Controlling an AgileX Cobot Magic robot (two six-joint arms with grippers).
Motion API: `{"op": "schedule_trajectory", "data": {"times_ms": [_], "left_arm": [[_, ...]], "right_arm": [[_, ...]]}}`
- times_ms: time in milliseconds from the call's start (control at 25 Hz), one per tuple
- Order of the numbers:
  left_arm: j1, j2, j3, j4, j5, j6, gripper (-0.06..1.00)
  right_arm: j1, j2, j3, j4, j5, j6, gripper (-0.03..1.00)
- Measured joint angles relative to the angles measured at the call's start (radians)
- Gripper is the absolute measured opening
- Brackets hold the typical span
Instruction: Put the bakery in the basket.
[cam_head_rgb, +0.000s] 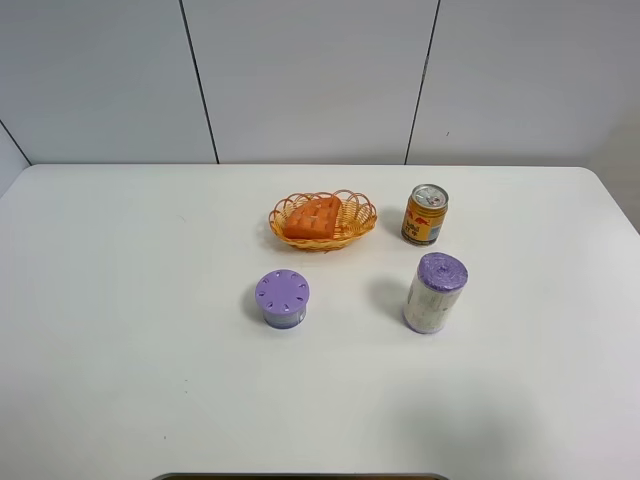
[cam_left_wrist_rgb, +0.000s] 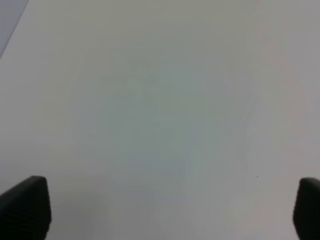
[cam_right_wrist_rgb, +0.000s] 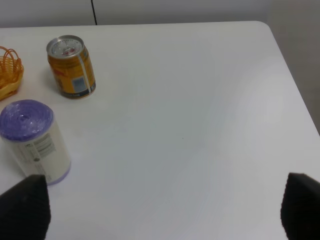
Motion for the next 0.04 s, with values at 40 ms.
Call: {"op": "schedule_trajectory", "data": {"times_ms": [40], "left_arm": [[0.000, 0.000, 0.000, 0.000, 0.000, 0.000, 0.99]], "right_arm": [[0.000, 0.000, 0.000, 0.000, 0.000, 0.000, 0.91]]}}
